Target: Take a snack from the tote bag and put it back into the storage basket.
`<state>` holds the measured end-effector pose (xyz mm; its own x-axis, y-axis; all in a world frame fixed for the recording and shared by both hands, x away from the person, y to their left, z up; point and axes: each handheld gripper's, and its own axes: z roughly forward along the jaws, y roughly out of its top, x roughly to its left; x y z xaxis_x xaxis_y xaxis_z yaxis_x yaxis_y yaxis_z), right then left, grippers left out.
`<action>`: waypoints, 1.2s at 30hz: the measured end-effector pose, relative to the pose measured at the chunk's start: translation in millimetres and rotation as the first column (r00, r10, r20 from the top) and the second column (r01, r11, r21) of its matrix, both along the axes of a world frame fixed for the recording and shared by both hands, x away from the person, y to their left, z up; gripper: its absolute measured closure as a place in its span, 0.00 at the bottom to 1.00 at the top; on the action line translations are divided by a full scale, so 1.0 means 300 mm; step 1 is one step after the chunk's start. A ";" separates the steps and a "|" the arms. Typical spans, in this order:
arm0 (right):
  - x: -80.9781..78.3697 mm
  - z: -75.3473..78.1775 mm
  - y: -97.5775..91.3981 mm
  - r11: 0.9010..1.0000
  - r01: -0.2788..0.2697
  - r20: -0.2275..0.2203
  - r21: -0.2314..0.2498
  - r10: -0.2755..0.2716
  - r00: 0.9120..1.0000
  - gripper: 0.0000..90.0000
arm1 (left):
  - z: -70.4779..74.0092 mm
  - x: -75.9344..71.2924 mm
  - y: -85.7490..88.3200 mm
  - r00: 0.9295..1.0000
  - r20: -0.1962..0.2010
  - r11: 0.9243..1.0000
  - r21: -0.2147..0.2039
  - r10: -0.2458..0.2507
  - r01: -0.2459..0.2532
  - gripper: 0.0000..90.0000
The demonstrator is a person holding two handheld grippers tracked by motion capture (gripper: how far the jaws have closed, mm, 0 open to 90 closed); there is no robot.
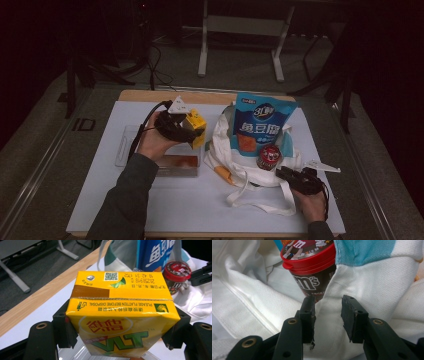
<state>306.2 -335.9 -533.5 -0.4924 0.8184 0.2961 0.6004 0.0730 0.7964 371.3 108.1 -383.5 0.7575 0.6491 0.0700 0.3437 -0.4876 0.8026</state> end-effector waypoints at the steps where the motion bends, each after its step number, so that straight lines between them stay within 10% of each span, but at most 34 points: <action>1: 0.000 0.000 0.000 1.000 0.000 0.000 0.000 0.000 1.000 0.70 | -0.002 0.002 0.004 1.000 -0.001 1.000 0.002 0.006 -0.006 0.32; 36: 0.000 0.001 0.000 1.000 0.000 -0.005 0.002 0.000 1.000 0.70 | -0.068 -0.016 0.128 0.990 -0.008 0.989 0.021 0.143 -0.143 0.32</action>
<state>306.2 -336.0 -533.3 -0.4910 0.8179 0.2999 0.6040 0.0715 0.7938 366.4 146.4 -403.8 0.6575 0.7494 0.0776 0.4187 -0.4491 0.7893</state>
